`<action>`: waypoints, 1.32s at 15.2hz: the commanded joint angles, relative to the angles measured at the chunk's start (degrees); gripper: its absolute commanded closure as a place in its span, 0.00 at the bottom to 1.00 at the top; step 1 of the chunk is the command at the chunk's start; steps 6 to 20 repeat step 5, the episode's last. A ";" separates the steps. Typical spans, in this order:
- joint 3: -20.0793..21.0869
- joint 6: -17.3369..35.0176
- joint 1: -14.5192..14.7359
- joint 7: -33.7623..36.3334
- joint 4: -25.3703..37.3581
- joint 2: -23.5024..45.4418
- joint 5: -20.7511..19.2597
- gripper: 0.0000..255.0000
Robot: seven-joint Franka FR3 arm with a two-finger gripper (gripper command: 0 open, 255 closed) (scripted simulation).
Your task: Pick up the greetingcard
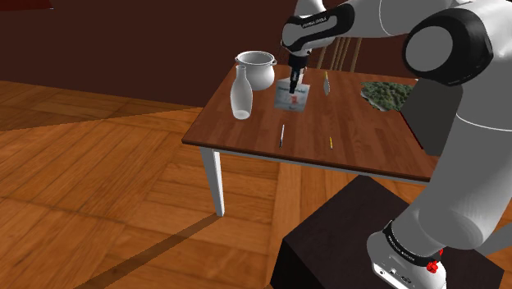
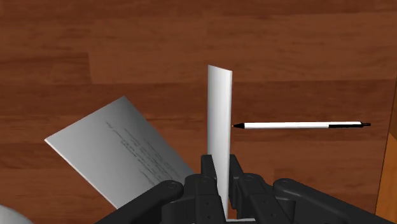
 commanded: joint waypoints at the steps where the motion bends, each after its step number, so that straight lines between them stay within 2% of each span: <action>1: -0.08 -1.34 -0.02 0.00 0.85 -0.51 -0.15 1.00; 4: -0.13 -2.86 -0.01 0.07 2.03 -0.87 -0.28 1.00; 20: -0.13 -2.86 -0.01 0.07 2.04 -0.86 -0.28 1.00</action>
